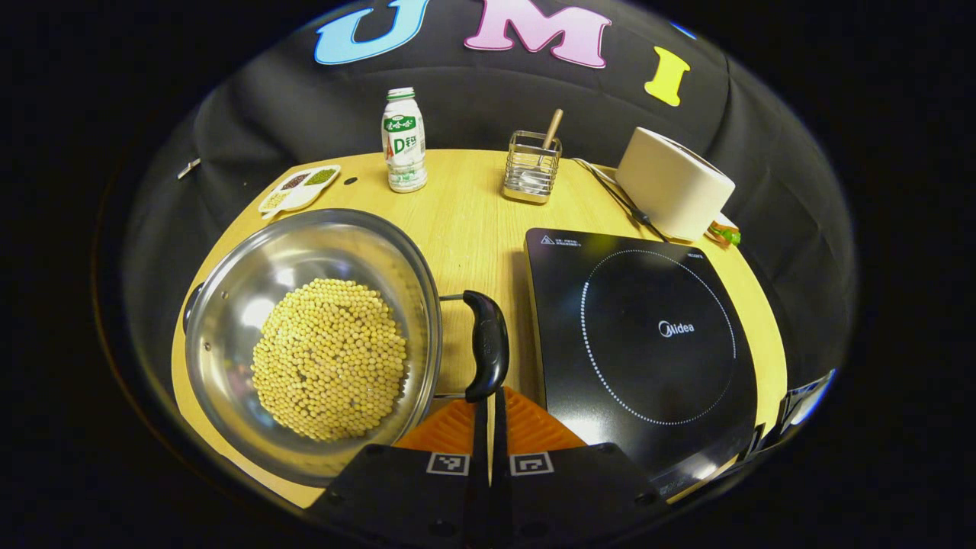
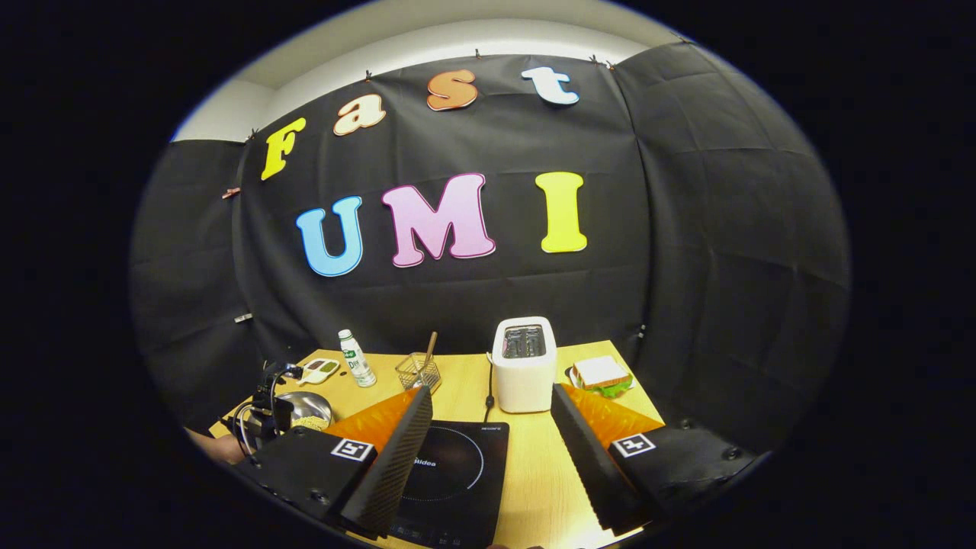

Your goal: First push the handle of the pot to place it horizontally, then grasp the pot with both hands and set it on the induction cooktop.

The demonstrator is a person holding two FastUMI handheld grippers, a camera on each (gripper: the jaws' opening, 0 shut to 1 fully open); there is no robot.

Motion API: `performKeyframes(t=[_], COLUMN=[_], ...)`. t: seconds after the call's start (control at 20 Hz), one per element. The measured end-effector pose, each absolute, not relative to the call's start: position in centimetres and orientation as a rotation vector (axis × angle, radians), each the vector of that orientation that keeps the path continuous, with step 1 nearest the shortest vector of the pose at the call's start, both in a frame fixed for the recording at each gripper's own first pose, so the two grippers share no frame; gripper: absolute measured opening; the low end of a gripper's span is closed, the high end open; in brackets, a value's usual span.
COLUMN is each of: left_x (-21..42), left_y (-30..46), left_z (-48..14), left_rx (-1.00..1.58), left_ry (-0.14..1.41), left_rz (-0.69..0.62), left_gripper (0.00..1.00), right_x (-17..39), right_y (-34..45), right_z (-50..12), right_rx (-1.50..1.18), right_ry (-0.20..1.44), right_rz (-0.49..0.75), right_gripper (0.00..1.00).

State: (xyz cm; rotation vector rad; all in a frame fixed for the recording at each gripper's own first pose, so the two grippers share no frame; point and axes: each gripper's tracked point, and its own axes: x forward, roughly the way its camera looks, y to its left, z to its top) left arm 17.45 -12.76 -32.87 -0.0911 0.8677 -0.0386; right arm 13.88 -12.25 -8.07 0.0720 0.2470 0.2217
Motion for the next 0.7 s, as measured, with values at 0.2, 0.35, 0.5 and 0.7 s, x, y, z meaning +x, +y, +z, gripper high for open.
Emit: performKeyframes(t=[0.2,0.35,0.5,0.7], left_x=[16.7,15.6,14.6,14.1], left_y=[-13.9,-14.0,-12.8,-9.1], left_z=[-32.2,-30.9,-28.3,-23.1], left_rx=[-0.136,-0.151,-0.181,-0.217], left_ry=[0.847,0.813,0.748,0.621], left_rz=[-0.05,-0.052,-0.039,-0.041], left_gripper=[0.05,0.05,0.05,0.17], right_x=[14.0,13.6,13.1,12.5], right_y=[-12.7,-12.5,-11.8,-9.0], right_z=[-8.7,-9.1,-9.8,-10.8], right_rx=[0.075,0.072,0.066,0.058], right_ry=[0.253,0.259,0.28,0.311], right_rz=[0.219,0.202,0.181,0.173], right_gripper=[0.99,0.99,0.99,0.99])
